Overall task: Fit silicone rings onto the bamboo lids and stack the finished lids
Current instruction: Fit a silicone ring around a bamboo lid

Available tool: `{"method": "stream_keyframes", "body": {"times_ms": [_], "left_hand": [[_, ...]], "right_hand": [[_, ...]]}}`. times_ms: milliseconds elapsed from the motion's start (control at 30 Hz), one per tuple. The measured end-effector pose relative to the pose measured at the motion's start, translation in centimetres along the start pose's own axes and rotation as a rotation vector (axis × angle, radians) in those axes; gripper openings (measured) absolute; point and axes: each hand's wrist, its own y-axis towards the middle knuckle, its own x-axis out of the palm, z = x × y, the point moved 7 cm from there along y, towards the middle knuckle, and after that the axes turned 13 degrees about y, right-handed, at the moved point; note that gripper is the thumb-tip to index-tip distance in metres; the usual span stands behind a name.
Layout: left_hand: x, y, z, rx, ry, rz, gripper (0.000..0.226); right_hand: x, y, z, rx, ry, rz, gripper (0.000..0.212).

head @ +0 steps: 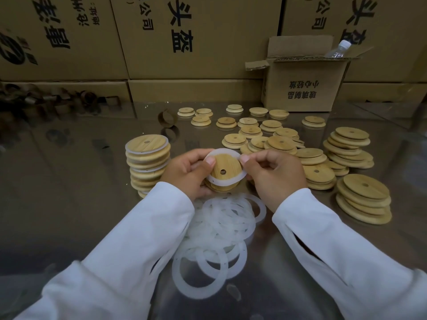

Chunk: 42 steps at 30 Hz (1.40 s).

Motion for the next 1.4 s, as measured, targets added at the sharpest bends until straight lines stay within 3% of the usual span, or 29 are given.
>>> {"method": "stream_keyframes", "body": {"times_ms": [400, 800, 1167, 1400], "left_hand": [[-1.0, 0.2, 0.7, 0.071, 0.039, 0.086, 0.024], [-0.4, 0.4, 0.5, 0.042, -0.043, 0.019, 0.025], [-0.6, 0.3, 0.0, -0.074, -0.214, 0.116, 0.019], [0.4, 0.2, 0.2, -0.100, -0.342, 0.018, 0.017]], "right_hand": [[0.7, -0.2, -0.3, -0.003, -0.007, -0.034, 0.017], [0.4, 0.1, -0.2, 0.033, 0.085, -0.029, 0.018], [1.2, -0.5, -0.2, 0.028, 0.141, -0.067, 0.006], [0.8, -0.2, 0.9, 0.085, 0.155, 0.033, 0.016]]}}
